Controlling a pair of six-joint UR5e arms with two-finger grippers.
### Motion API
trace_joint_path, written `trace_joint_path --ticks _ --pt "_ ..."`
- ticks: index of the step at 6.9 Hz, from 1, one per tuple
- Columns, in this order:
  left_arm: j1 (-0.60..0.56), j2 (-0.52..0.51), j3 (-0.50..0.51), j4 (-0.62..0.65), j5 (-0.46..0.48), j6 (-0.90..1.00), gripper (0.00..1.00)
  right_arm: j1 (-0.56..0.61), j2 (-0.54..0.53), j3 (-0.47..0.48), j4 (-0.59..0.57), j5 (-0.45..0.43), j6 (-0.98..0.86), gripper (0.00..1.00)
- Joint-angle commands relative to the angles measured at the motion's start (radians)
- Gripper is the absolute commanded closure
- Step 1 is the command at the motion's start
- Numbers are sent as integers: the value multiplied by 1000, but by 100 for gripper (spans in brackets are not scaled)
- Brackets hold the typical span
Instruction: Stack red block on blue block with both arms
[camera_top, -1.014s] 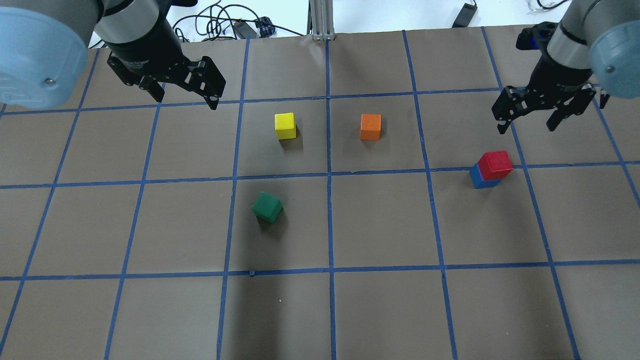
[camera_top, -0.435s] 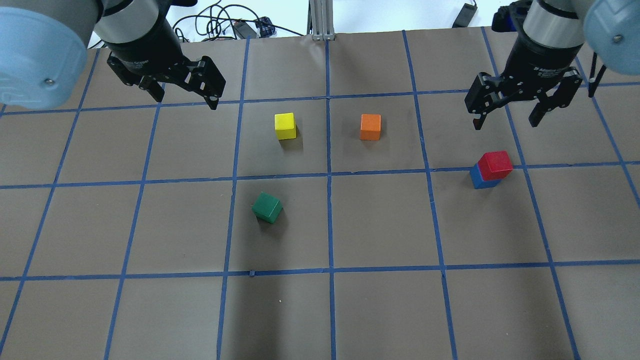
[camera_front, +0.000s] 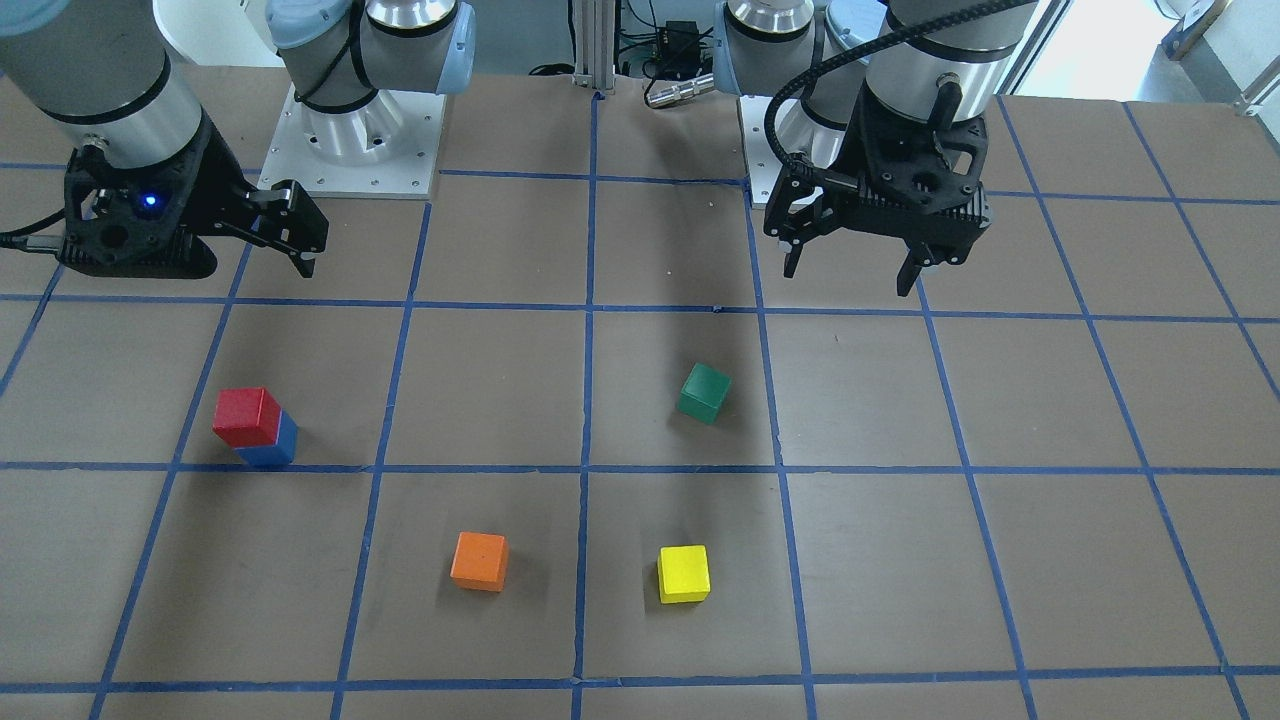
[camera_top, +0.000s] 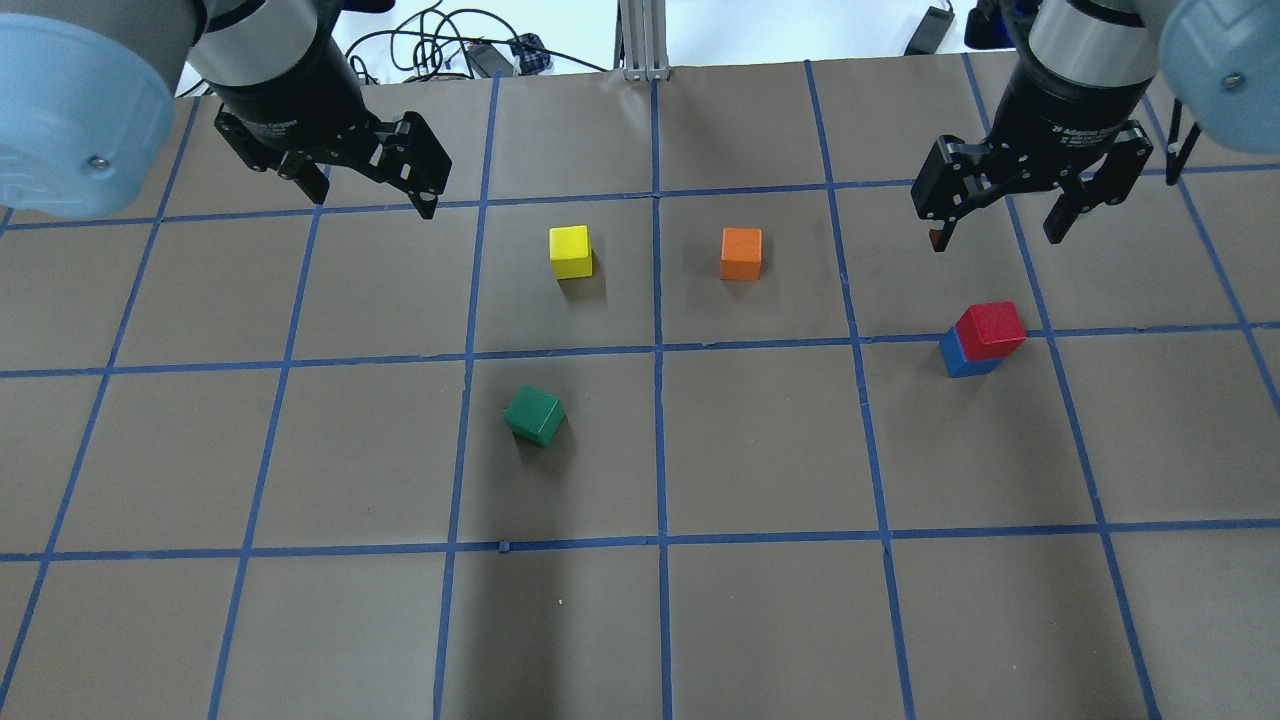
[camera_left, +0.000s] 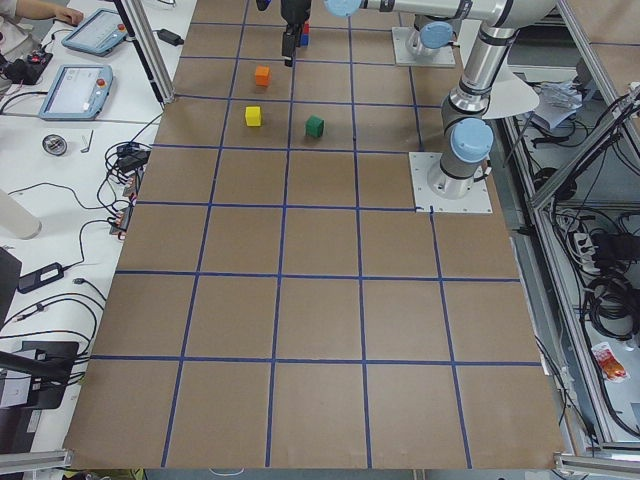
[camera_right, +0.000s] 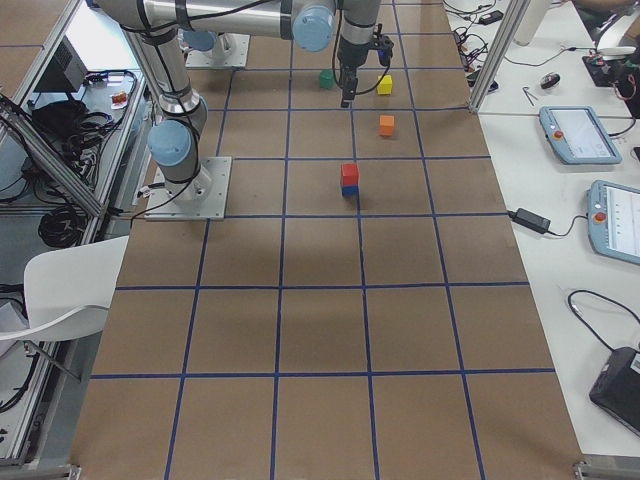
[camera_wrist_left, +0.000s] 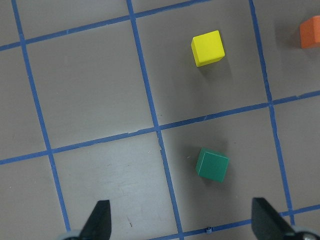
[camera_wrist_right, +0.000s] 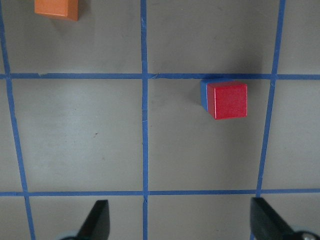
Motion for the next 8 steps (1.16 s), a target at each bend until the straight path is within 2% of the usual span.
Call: trace_joint_path --ticks 1,8 --pt "-2 0 2 0 1 0 0 8 -24 3 6 8 100 0" --pt "1 0 -4 0 -1 -2 0 37 -32 9 -5 6 107 0"
